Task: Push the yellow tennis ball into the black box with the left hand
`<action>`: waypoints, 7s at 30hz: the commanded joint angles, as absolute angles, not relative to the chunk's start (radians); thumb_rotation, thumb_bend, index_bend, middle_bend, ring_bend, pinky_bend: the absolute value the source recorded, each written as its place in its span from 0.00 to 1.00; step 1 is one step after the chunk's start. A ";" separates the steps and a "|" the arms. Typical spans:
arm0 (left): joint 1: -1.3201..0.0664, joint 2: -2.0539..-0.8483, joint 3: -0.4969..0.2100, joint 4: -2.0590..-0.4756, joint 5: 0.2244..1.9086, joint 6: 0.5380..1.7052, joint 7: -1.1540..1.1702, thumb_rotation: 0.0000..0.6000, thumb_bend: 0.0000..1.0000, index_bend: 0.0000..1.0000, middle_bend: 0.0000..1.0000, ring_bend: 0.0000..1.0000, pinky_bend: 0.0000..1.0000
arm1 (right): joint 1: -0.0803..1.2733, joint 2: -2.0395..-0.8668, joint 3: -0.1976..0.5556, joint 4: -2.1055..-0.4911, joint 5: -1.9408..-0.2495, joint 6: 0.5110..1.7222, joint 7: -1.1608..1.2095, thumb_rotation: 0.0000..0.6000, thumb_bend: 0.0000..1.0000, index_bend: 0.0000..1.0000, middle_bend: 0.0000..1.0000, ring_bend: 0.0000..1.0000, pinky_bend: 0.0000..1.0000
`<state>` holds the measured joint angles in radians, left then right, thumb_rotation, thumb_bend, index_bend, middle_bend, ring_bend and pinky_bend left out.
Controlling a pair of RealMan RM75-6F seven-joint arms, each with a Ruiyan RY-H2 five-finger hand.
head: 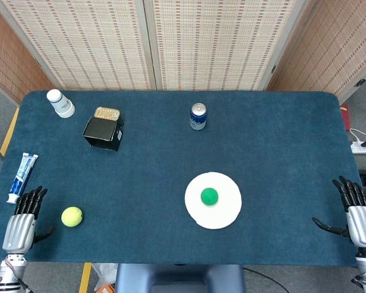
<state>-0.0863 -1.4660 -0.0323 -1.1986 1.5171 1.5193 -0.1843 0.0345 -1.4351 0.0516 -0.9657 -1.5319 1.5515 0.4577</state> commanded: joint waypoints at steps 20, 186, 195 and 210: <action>-0.100 -1.432 -0.041 -1.247 1.552 1.552 -0.152 0.97 0.16 0.00 0.00 0.00 0.00 | 0.043 -1.427 0.049 -0.977 -1.533 1.532 0.453 1.00 0.00 0.09 0.00 0.00 0.00; -0.577 -1.940 0.049 -0.208 1.587 1.092 -0.595 0.31 0.26 0.00 0.00 0.00 0.00 | 0.065 -1.428 0.023 -0.959 -1.560 1.510 0.465 1.00 0.00 0.10 0.00 0.00 0.00; -0.577 -1.932 0.050 -0.223 1.587 1.091 -0.592 0.31 0.26 0.00 0.00 0.00 0.00 | 0.066 -1.431 0.024 -0.949 -1.560 1.513 0.475 1.00 0.00 0.10 0.00 0.00 0.00; -0.406 -1.769 0.075 -0.402 1.576 1.201 -0.504 0.30 0.26 0.00 0.00 0.00 0.00 | 0.077 -1.427 0.018 -0.956 -1.568 1.501 0.467 1.00 0.00 0.10 0.00 0.00 0.00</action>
